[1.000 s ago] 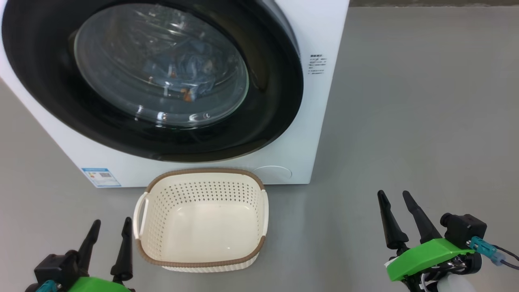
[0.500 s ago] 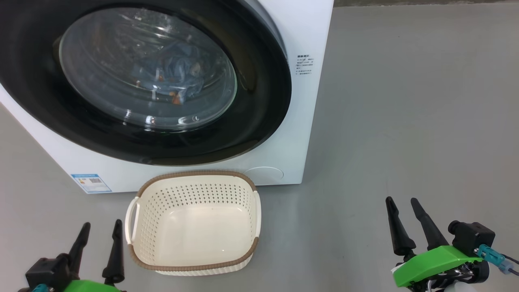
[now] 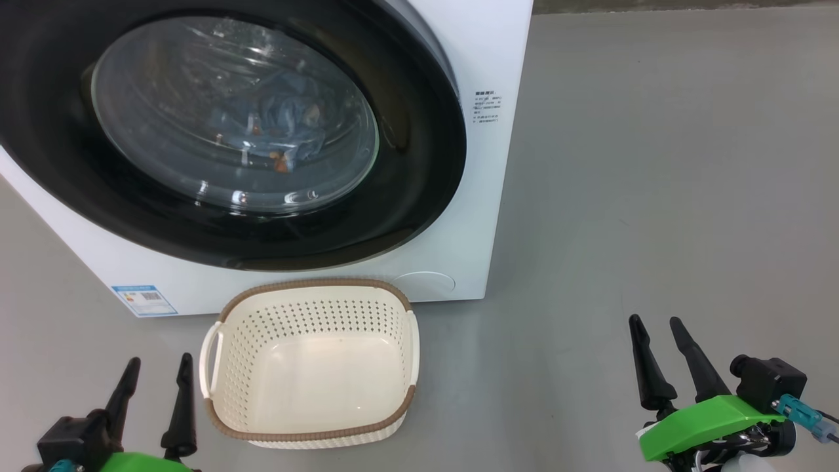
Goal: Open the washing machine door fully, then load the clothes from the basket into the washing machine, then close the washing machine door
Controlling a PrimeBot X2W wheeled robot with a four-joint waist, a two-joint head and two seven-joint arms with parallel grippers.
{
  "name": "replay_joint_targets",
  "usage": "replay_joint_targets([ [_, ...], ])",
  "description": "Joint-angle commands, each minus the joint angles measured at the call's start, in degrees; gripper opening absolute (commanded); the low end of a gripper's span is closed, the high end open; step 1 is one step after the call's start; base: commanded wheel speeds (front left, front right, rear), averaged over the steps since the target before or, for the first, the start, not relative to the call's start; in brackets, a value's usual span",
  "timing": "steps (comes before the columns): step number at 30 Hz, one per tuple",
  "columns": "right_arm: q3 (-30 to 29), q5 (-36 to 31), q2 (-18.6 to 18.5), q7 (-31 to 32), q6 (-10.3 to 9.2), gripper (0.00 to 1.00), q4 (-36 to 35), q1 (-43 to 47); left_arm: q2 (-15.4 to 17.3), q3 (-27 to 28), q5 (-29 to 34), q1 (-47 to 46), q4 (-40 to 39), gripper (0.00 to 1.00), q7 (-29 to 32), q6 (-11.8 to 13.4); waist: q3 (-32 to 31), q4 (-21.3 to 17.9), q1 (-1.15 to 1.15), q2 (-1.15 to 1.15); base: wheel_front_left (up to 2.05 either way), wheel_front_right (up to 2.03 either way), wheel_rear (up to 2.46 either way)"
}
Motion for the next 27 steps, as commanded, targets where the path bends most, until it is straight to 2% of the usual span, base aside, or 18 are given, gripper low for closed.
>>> replay_joint_targets([
  [1,1.12,-0.78,-0.07,-0.27,-0.08,1.0,-1.66,0.35,1.12,2.31,0.64,-0.38,-1.48,1.0,-0.37,-0.09,-0.01,0.03,0.0,0.0,0.0,0.0,0.0],
  [12,0.88,-0.84,-0.07,-0.27,-0.08,1.0,-1.83,0.93,0.93,2.38,0.93,0.11,-0.93,1.0,-0.37,-0.09,-0.75,0.3,0.0,0.0,0.0,0.0,0.0],
  [13,-0.23,-0.06,0.03,0.0,0.01,0.0,-0.34,1.21,-0.12,0.24,0.37,1.15,0.23,0.0,0.0,0.0,-0.76,0.29,0.0,0.0,0.0,0.0,0.0],
  [18,-0.04,0.29,0.82,0.14,0.01,0.0,2.67,1.99,-2.17,-0.41,-0.08,2.02,2.94,0.0,0.16,0.01,-0.79,0.29,0.0,0.0,0.0,0.0,0.0],
  [25,-0.37,3.51,0.86,1.2,0.01,0.0,2.19,1.99,-2.41,0.02,-3.58,1.78,2.78,0.0,1.19,0.01,-1.05,0.36,0.09,0.0,0.0,0.0,0.0],
  [27,-0.46,4.59,0.87,1.54,0.01,0.0,2.04,2.0,-2.49,0.16,-4.75,1.69,2.73,0.0,1.53,0.04,-1.09,0.38,0.05,0.0,0.0,0.0,0.0],
])
